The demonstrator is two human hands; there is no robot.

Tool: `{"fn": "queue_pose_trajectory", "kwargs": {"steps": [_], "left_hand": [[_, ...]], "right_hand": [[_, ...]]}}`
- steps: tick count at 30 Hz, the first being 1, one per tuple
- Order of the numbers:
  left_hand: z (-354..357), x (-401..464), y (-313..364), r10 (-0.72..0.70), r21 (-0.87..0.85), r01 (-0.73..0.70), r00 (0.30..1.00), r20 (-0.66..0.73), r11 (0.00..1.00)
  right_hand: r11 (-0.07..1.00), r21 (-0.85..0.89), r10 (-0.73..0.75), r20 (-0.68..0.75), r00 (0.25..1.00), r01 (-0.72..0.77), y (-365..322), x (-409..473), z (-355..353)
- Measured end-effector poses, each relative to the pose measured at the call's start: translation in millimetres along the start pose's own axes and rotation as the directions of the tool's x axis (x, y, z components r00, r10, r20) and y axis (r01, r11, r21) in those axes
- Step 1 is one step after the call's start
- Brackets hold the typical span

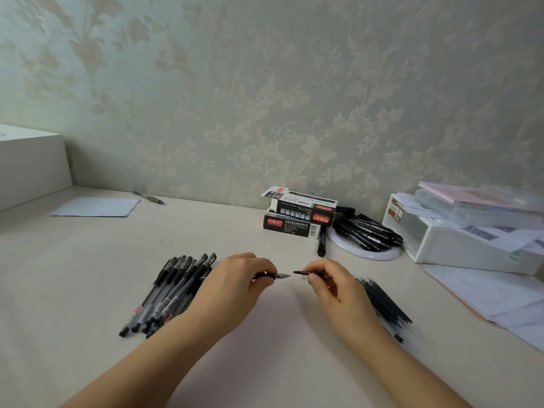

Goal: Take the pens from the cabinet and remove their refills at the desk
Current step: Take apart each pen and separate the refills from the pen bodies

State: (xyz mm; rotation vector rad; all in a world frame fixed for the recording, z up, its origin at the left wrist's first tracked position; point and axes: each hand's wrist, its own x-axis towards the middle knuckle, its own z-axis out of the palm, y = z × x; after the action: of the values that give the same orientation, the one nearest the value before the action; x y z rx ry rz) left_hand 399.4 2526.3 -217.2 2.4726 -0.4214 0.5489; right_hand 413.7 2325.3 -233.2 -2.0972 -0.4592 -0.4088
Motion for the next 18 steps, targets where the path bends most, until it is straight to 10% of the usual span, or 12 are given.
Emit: {"fn": "queue_pose_trajectory", "kwargs": {"steps": [18], "left_hand": [[8.9, -0.8, 6.8, 0.122, -0.032, -0.119, 0.984, 0.13, 0.992]], "right_hand": [[0.973, 0.207, 0.053, 0.231, 0.971, -0.102, 0.4, -2.4, 1.2]]}}
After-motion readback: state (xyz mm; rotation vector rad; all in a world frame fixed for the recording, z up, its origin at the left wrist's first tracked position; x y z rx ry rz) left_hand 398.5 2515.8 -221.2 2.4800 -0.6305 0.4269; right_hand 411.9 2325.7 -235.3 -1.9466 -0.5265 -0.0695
